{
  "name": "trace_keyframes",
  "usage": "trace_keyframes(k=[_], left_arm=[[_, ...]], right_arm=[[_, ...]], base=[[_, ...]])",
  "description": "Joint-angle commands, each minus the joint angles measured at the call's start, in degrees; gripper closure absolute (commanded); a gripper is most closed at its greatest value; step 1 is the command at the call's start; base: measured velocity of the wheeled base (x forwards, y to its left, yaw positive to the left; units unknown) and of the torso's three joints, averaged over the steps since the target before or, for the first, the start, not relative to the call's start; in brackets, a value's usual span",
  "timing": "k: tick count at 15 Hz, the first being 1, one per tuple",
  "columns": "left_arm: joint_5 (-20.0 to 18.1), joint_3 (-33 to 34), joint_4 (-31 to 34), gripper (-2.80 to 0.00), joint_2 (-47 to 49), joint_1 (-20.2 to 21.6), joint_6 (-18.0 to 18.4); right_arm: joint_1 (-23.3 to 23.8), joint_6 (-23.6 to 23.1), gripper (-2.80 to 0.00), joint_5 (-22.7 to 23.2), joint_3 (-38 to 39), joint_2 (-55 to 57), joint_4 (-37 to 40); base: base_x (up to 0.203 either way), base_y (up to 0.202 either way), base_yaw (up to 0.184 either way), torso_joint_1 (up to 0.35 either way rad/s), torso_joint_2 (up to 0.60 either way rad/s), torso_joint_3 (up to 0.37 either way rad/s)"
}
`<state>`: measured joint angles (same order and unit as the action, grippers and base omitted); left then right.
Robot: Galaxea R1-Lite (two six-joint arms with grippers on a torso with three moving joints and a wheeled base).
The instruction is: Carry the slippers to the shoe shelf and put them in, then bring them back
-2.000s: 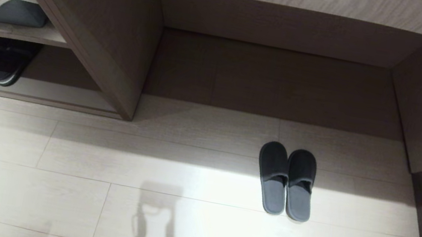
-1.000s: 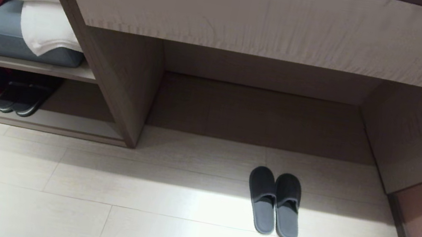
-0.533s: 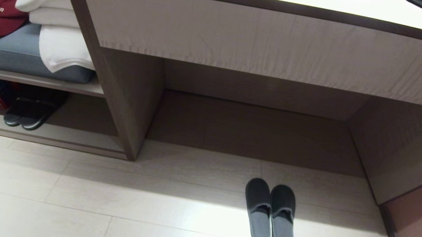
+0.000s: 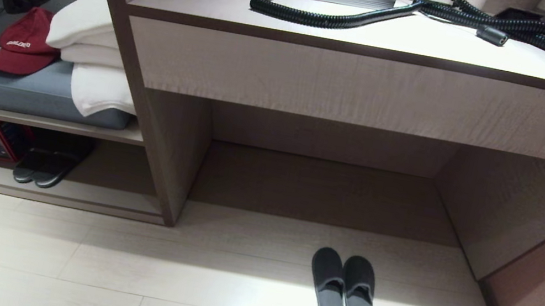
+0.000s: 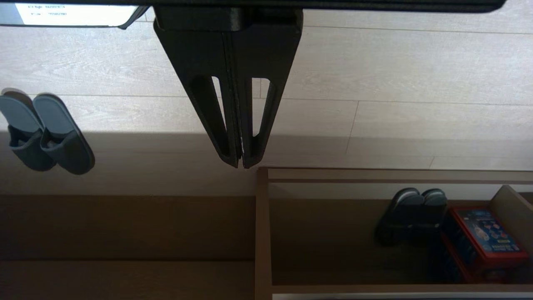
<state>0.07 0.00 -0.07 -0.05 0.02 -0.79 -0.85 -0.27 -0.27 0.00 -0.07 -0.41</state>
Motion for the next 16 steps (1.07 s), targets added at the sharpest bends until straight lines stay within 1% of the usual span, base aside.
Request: trace_keyframes(k=[1, 12, 16], left_arm=[[0.01, 0.09, -0.01, 0.0, 0.05, -0.02, -0.09], [0.01, 0.0, -0.01, 0.0, -0.04, -0.02, -0.09], [0.01, 0.0, -0.01, 0.0, -0.04, -0.02, 0.14]], right_arm=[[-0.03, 0.0, 0.0, 0.0, 0.0, 0.07, -0.02], [-0.03, -0.08, 0.0, 0.0, 0.0, 0.07, -0.02], [-0.03, -0.07, 0.0, 0.0, 0.0, 0.07, -0.02]], base=[[0.0, 0.0, 0.0, 0.003, 0.0, 0.198], [0.0, 0.0, 0.0, 0.003, 0.0, 0.203], [0.0, 0.0, 0.0, 0.002, 0.0, 0.074]])
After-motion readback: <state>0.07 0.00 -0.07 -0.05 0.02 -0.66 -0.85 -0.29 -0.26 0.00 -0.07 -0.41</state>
